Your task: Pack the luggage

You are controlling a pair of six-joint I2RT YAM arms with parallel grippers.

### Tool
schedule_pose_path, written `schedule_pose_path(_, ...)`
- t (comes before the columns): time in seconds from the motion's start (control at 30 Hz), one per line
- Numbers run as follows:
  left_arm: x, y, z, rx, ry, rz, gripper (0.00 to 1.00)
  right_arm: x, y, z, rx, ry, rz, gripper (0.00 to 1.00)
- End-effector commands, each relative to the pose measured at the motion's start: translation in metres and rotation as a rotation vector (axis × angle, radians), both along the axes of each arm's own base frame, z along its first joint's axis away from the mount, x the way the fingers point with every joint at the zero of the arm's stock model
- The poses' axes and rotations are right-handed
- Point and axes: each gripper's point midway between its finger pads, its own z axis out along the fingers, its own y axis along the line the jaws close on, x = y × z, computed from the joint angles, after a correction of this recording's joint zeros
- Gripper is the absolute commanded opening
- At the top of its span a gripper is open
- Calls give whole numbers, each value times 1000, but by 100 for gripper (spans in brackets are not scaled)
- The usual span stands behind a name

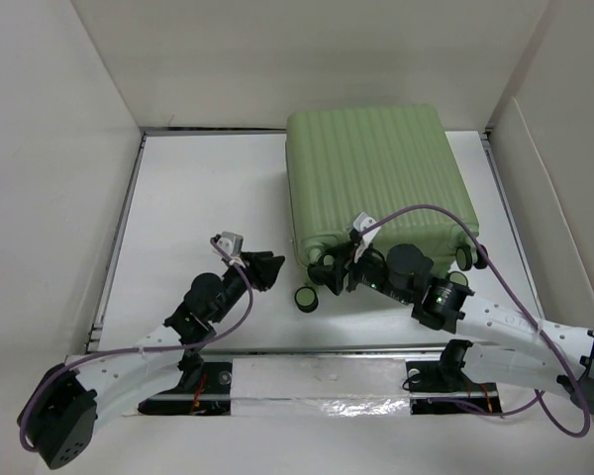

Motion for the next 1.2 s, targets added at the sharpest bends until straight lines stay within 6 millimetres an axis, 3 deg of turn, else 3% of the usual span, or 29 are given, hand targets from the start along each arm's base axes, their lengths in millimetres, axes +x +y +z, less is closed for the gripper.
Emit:
schedule_pose_path(0.0,-39,-22,-14,30,5,-245,42,-4,-1,47,127,-75,28,0)
schedule_pose_path(0.07,-46,-26,-24,59,23,-293,49,-2,-2,48,134,-78,25,0)
schedule_pose_path(0.17,-49,-35,-26,66,19,-341,49,-2,1,47,131,-74,34,0)
schedule_pose_path(0.47,-32,-52,-20,61,-1,-334,49,-1,2,42,127,-64,28,0)
schedule_pose_path(0.73,-8,-60,-8,65,-45,-280,37,-3,7,41,123,-63,54,0)
schedule_pose_path(0.87,-3,-63,-3,63,-59,-275,23,-3,8,39,124,-62,60,0)
schedule_pose_path(0.9,-2,-63,-1,61,-63,-272,11,-4,8,37,121,-58,61,0)
schedule_pose_path(0.93,-1,-62,-3,70,-59,-265,6,-4,9,38,124,-59,66,0)
schedule_pose_path(0.97,3,-58,-3,76,-55,-231,0,-4,9,38,125,-58,66,0)
schedule_pose_path(1.1,17,-42,-11,118,-28,-116,0,-7,8,40,134,-60,75,0)
schedule_pose_path(1.17,31,-21,-20,151,19,26,0,-10,9,40,133,-58,93,0)
